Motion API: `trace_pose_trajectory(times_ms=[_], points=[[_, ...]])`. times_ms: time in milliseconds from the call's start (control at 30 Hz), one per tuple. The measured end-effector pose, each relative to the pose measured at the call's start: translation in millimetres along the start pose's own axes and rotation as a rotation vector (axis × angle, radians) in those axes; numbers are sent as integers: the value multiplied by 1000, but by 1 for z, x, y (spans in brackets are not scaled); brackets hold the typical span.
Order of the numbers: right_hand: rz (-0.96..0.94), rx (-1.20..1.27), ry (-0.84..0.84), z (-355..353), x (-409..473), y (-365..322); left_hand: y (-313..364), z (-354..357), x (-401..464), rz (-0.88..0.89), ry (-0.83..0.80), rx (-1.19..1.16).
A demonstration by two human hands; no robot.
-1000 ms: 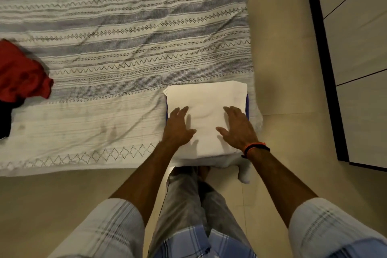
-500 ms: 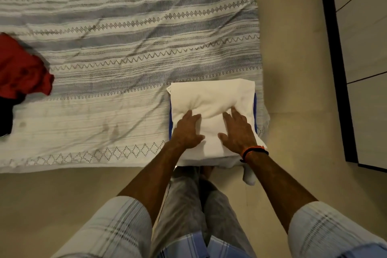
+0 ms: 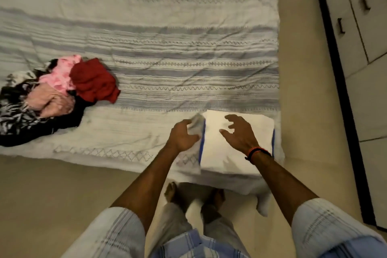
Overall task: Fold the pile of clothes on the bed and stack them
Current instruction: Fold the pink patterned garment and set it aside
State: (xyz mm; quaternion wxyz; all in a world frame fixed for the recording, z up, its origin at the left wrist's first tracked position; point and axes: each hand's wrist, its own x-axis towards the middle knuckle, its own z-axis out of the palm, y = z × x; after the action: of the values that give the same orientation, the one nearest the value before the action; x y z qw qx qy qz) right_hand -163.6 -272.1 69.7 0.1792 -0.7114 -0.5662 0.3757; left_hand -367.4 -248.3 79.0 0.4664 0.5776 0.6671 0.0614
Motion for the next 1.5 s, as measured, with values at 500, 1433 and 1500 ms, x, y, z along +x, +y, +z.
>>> trace_pose_trajectory(times_ms=[500, 1433, 1500], points=[[-199, 16, -143, 180, 27, -232, -186, -229, -39, -152, 333, -269], [-331, -230, -554, 408, 227, -454, -379, -428, 71, -557, 481, -594], [-346, -281, -558, 421, 236, -461, -389, -437, 89, -569, 451, -614]])
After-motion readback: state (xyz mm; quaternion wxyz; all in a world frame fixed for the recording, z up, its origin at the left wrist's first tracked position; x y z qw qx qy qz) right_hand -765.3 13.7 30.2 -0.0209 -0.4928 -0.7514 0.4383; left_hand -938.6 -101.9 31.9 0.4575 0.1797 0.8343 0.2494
